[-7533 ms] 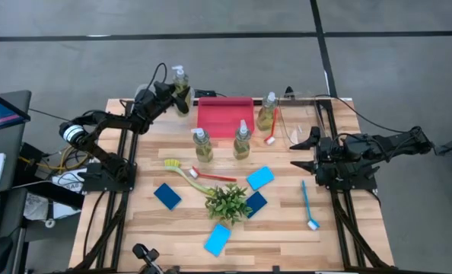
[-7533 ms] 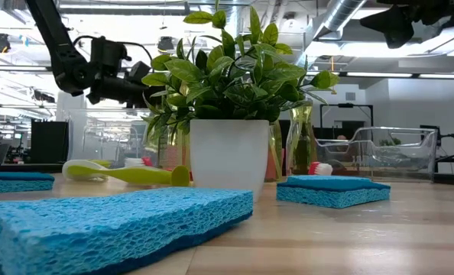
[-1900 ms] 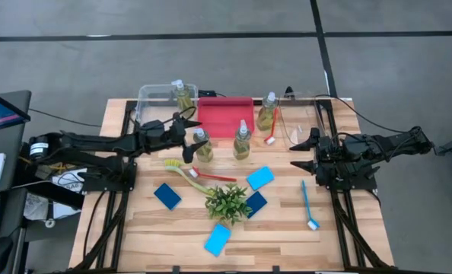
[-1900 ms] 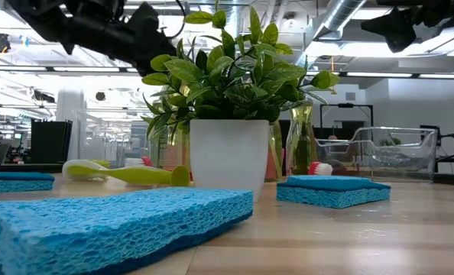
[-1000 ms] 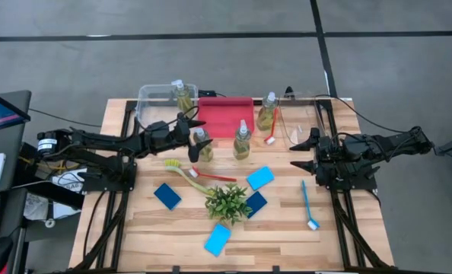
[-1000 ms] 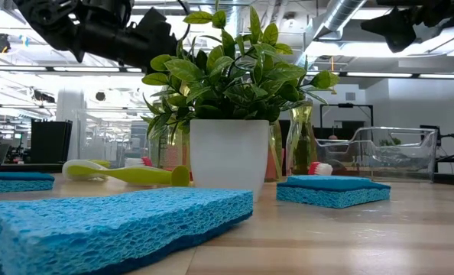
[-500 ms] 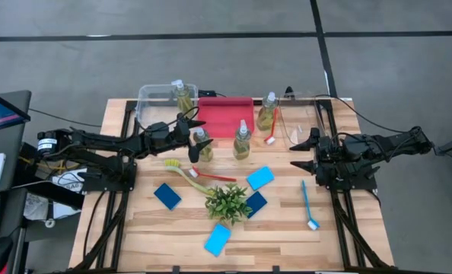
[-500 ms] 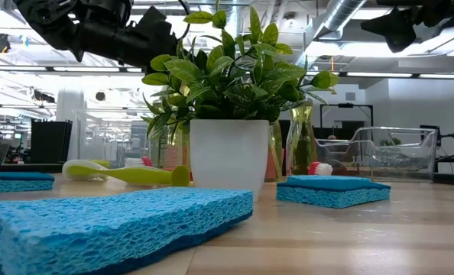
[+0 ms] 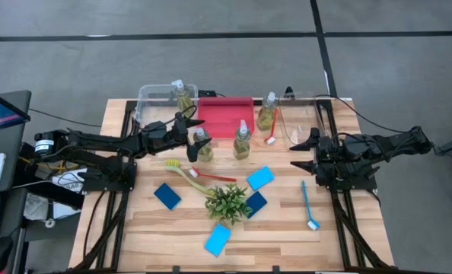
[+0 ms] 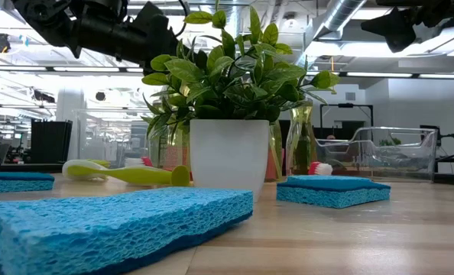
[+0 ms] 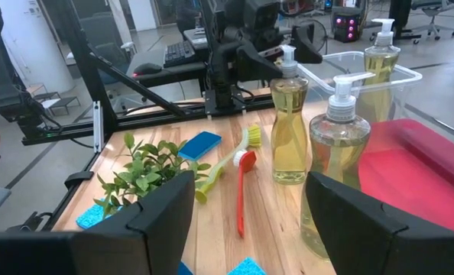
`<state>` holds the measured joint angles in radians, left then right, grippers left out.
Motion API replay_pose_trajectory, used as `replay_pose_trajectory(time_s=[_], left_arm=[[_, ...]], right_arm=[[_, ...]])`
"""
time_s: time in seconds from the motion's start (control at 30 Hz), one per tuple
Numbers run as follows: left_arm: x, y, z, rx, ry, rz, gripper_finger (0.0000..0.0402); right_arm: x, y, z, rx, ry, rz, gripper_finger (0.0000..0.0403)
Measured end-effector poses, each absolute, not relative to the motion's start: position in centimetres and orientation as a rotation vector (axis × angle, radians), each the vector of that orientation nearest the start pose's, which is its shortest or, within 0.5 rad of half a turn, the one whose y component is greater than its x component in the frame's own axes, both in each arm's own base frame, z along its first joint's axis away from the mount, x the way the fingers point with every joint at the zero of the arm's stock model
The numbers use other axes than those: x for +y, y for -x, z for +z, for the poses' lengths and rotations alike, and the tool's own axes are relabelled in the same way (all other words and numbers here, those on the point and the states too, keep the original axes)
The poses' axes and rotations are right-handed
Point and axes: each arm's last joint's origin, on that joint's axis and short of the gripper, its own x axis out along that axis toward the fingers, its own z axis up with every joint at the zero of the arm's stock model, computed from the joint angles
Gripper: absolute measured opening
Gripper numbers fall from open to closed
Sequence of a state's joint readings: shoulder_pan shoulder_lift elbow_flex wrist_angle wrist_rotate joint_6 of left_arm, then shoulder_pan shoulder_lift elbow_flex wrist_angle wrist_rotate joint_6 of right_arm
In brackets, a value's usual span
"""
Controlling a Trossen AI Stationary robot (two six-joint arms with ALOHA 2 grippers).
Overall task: Pick & Place Kitchen Sink Supplies
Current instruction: Put the yellow dishwashing liquid into the white bin
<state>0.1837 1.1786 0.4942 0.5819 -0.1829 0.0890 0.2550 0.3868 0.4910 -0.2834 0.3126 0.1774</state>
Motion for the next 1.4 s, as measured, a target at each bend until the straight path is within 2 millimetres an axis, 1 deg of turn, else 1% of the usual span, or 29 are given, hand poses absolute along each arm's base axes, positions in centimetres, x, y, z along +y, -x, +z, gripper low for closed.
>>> replay_pose_trajectory(time_s=[0.17, 0.5, 0.7, 1.27, 1.4], left_arm=[[4.95, -23.75, 22.87, 0.125, -0.087, 0.361, 0.0338], [4.94, -23.73, 22.75, 0.138, -0.087, 0.36, 0.0259], [4.94, -23.73, 22.69, 0.143, -0.088, 0.36, 0.022], [4.93, -23.73, 22.67, 0.143, -0.083, 0.357, 0.0124], [4.93, -23.73, 22.68, 0.141, -0.08, 0.357, 0.0117]], right_arm=[[1.83, -10.55, 27.12, 0.166, -0.127, -0.072, 0.0245], [1.83, -10.55, 27.12, 0.166, -0.126, -0.072, 0.0245], [1.83, -10.55, 27.12, 0.166, -0.126, -0.072, 0.0245], [1.83, -10.56, 27.12, 0.166, -0.126, -0.072, 0.0245], [1.83, -10.56, 27.11, 0.166, -0.126, -0.073, 0.0245]])
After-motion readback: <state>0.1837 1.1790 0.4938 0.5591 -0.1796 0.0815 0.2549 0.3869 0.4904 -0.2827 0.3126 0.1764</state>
